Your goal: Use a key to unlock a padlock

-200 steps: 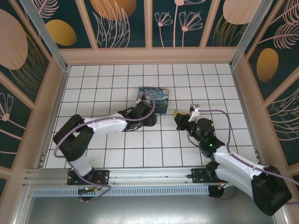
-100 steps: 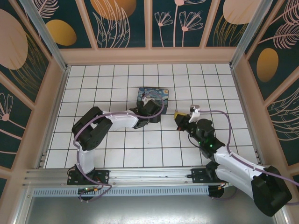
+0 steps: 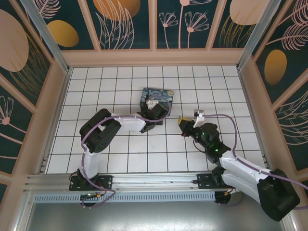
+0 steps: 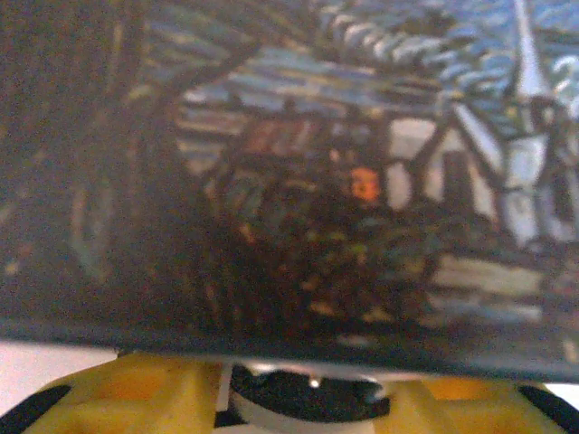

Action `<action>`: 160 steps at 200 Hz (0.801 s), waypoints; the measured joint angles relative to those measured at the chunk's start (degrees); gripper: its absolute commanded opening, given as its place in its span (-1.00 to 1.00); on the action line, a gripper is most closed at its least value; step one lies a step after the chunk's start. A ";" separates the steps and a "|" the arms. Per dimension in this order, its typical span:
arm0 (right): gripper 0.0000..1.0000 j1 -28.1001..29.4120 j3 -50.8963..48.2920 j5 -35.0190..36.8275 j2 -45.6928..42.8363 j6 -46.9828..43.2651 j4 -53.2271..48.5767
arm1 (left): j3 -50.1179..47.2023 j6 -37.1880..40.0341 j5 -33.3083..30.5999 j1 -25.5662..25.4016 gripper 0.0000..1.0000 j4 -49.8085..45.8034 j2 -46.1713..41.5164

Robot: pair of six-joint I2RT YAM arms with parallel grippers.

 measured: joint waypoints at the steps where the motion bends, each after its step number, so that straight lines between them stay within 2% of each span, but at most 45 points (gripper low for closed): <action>1: -1.00 0.00 -0.04 -0.02 0.00 0.00 0.00 | 0.04 -0.07 -0.02 0.00 -0.26 0.00 0.02; 63: -1.00 0.00 -0.79 -0.44 -3.65 -0.44 -2.99 | 1.36 -0.24 0.04 -0.20 -0.32 -4.24 -0.35; 131: -1.00 0.59 0.24 -0.42 -8.52 -0.39 -8.92 | 10.84 -2.23 3.87 -0.61 -0.31 -26.73 -6.01; 160: -1.00 0.66 2.62 -0.22 -9.51 -0.20 -13.60 | 17.05 -3.21 6.25 -0.61 -0.32 -39.63 -7.30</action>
